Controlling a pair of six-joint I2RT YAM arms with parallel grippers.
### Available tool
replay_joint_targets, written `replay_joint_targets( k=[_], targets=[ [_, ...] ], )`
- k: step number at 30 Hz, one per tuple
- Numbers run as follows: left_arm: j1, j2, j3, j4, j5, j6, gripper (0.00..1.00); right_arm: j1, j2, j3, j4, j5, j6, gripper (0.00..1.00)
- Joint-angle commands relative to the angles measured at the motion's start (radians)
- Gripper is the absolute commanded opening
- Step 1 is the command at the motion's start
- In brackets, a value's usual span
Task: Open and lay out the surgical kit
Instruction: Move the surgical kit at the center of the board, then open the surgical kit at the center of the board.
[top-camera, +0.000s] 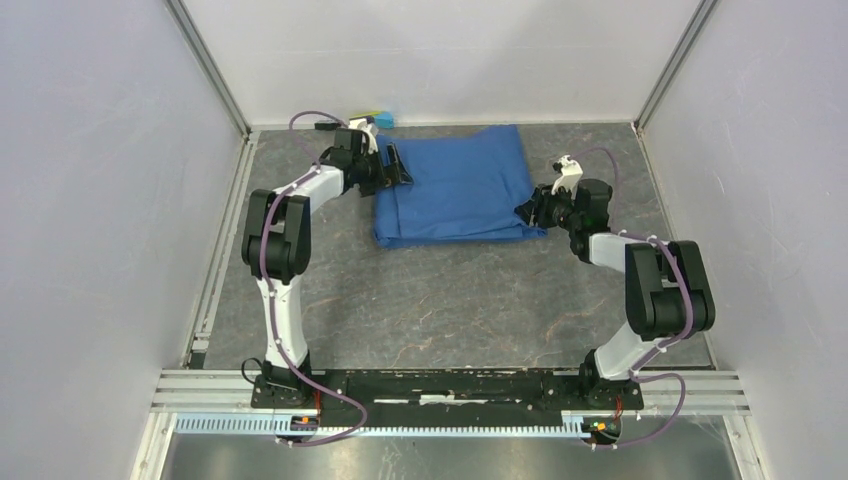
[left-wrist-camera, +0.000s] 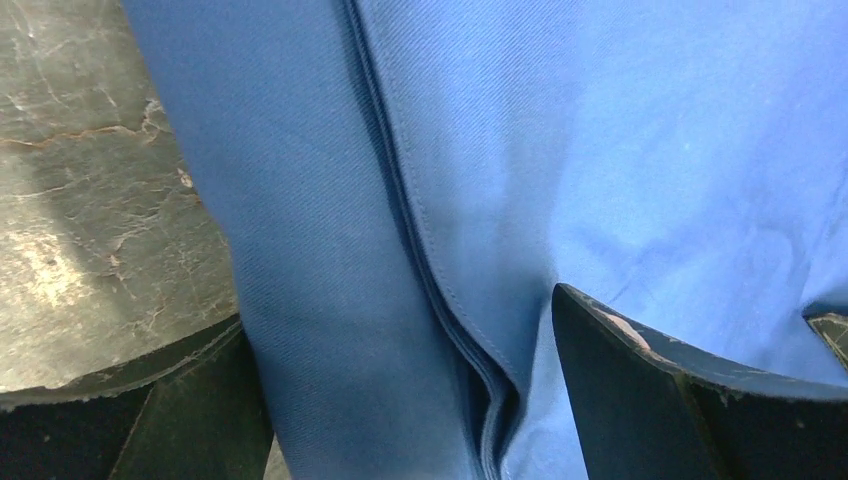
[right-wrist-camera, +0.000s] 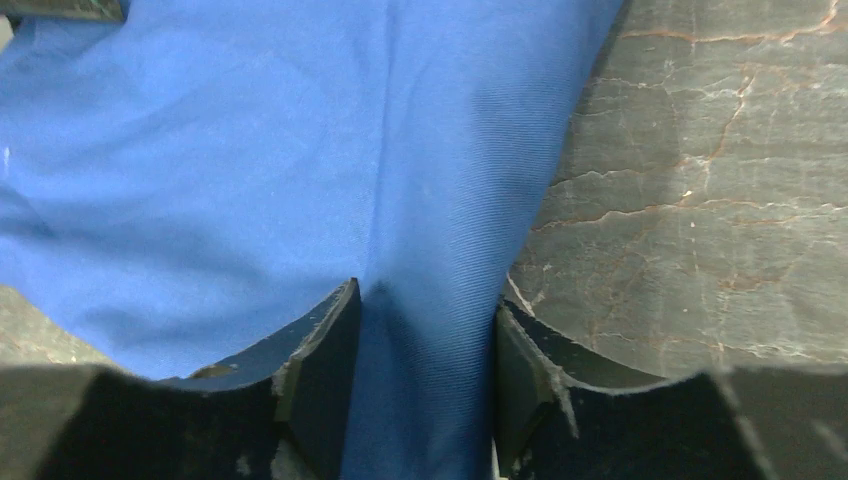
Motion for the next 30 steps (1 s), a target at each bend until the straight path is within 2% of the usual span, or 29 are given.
replay_joint_targets(
  k=[1,6,11,16,22,27,30],
  targets=[
    [-0.025,-0.025,0.145,-0.077,0.021,0.047,1.0,0.019,-0.102,0.034,-0.096,0.024,-0.123,0.58],
    [0.035,-0.109,0.159,-0.064,-0.034,0.082,1.0,0.022,-0.221,0.1,-0.214,0.112,-0.321,0.76],
    [0.075,-0.26,0.06,-0.062,-0.072,0.174,1.0,0.095,-0.289,0.152,-0.322,0.154,-0.472,0.89],
    [0.115,-0.462,-0.133,-0.053,-0.114,0.282,1.0,0.316,-0.304,0.159,-0.375,0.252,-0.645,0.9],
    [0.201,-0.73,-0.329,-0.154,-0.147,0.399,1.0,0.565,-0.208,0.251,-0.429,0.36,-0.769,0.88],
    [0.214,-0.971,-0.516,-0.13,-0.221,0.497,1.0,0.71,-0.099,0.345,-0.471,0.416,-0.847,0.86],
    [0.214,-1.057,-0.558,-0.14,-0.23,0.504,1.0,0.758,-0.012,0.421,-0.512,0.425,-0.868,0.86]
  ],
)
